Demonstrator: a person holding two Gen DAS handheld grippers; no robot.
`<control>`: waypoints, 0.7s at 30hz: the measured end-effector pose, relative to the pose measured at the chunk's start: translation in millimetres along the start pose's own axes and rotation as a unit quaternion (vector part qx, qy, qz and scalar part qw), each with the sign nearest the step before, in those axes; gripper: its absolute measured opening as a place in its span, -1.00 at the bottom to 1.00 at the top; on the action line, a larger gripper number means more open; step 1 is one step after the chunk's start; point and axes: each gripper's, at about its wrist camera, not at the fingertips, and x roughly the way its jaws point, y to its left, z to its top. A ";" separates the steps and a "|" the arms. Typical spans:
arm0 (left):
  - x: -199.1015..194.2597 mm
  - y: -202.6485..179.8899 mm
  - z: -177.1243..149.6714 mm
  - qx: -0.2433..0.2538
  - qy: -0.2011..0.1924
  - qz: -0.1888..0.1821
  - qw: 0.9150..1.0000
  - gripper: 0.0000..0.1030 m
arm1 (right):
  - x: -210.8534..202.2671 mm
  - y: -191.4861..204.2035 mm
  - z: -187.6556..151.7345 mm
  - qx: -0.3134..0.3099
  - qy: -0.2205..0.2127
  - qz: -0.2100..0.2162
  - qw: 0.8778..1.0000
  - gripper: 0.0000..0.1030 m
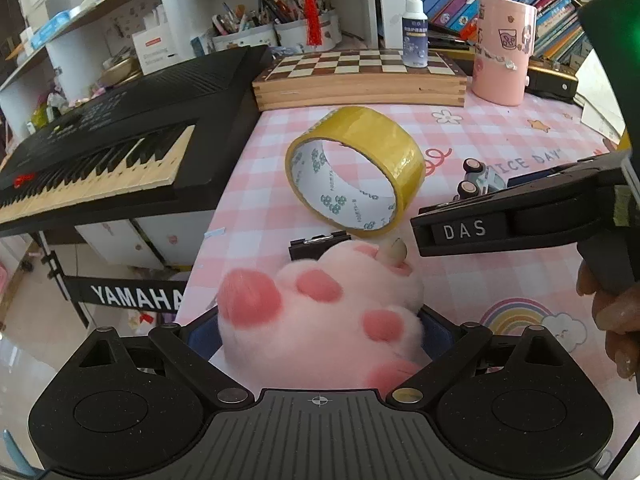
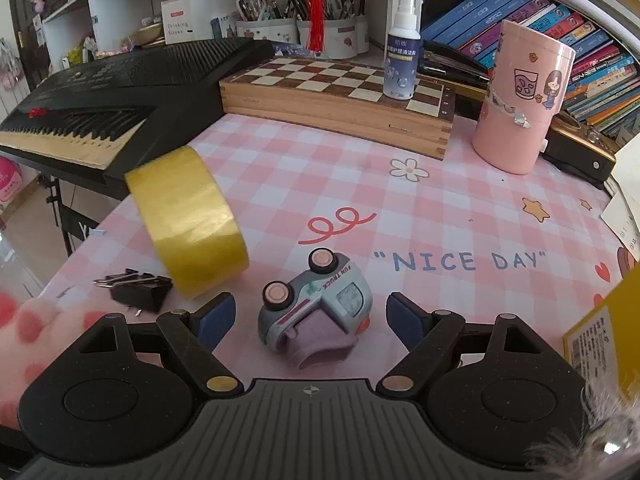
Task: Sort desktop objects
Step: 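Approach the pink plush pig with the left tool while the right tool approaches the toy truck, then grasp the pink plush pig with the left tool while the right tool grasps the toy truck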
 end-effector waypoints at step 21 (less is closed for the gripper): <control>-65.2 16.0 -13.8 -0.044 -0.044 -0.089 0.994 0.35 | -106.5 -16.5 -22.9 0.060 -0.061 -0.003 0.996 0.09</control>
